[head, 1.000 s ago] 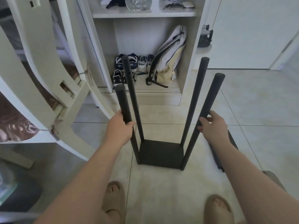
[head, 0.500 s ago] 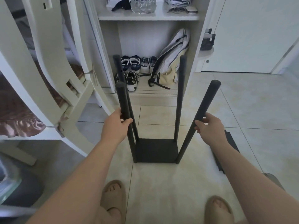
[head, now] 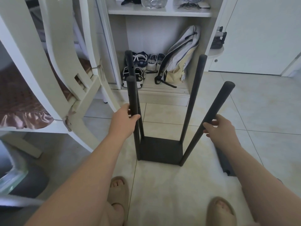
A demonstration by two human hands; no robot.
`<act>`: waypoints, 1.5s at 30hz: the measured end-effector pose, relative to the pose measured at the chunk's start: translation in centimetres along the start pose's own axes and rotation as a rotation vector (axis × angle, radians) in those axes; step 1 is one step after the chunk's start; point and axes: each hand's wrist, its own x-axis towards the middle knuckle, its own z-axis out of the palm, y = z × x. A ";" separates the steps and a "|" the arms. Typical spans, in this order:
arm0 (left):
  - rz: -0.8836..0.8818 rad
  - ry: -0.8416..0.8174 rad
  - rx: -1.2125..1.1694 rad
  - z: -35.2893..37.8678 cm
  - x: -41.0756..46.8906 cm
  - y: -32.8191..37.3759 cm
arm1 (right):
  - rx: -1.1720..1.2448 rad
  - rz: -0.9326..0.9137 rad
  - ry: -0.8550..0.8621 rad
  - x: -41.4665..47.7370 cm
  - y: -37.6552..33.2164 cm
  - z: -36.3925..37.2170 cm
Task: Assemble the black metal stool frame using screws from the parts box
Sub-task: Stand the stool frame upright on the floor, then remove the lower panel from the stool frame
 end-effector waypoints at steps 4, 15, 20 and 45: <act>-0.152 -0.113 0.026 0.1 -0.6 0.3 | -0.061 -0.008 -0.057 -0.5 0.3 -0.5; -0.048 -0.796 0.455 5.2 -4.7 3.0 | -0.367 -0.026 -0.268 -3.5 5.6 -3.9; 0.097 -0.903 0.370 11.4 -7.2 5.4 | -0.624 0.054 -0.257 -3.3 10.2 -6.0; -0.291 -1.036 0.117 56.3 -5.2 -1.0 | -0.818 0.340 -0.335 18.6 42.3 -8.0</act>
